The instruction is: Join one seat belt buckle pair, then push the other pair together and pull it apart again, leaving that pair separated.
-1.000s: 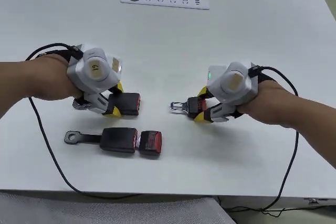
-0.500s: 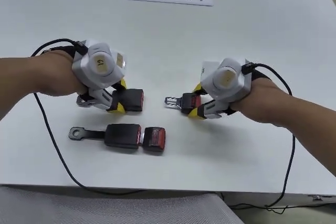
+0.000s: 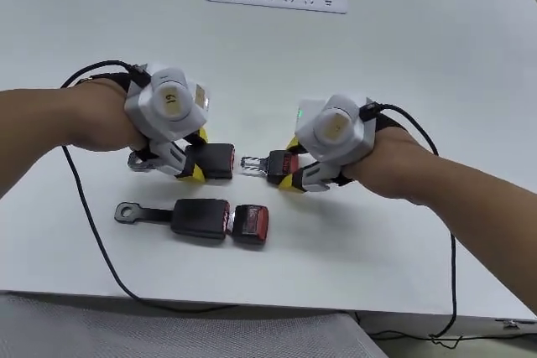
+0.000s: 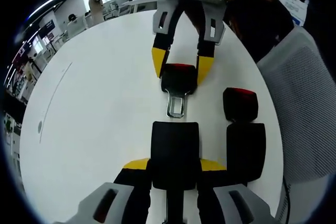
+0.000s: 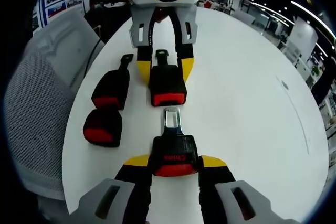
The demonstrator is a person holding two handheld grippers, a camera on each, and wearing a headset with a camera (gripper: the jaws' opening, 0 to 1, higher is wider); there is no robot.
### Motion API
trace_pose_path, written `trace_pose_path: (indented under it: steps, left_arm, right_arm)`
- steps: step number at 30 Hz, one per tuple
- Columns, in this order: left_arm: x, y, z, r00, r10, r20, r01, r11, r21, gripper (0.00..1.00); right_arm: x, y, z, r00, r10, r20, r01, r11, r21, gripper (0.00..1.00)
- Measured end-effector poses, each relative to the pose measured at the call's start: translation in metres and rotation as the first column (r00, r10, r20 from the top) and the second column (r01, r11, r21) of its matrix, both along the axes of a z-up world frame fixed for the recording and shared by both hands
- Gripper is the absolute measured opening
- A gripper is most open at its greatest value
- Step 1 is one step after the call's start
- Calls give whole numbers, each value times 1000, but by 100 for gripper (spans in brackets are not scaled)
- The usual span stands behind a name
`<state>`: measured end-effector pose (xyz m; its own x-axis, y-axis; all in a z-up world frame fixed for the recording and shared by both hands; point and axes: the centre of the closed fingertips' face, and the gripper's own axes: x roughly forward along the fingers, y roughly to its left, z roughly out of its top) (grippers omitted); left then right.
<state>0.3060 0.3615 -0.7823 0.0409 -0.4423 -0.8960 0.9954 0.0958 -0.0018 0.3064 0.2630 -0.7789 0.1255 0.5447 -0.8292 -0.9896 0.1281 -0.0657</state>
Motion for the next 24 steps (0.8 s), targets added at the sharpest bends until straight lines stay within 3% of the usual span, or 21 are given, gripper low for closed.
trace_pose_path:
  steps: [3, 8, 24]
  left_arm:
    - [0, 0, 0, 1000, 1, 0, -1, 1000, 1, 33]
    - [-3, -2, 2, 1000, -6, 4, 6, 1000, 3, 34]
    - [-2, -2, 2, 1000, -15, 2, 15, 1000, 15, 33]
  right_arm:
    - [-3, 3, 5, 1000, -1, 1, 1, 1000, 4, 30]
    - [-2, 10, 0, 1000, 3, 6, -3, 1000, -3, 30]
    - [1, 10, 2, 999, 31, 35, -30, 999, -13, 30]
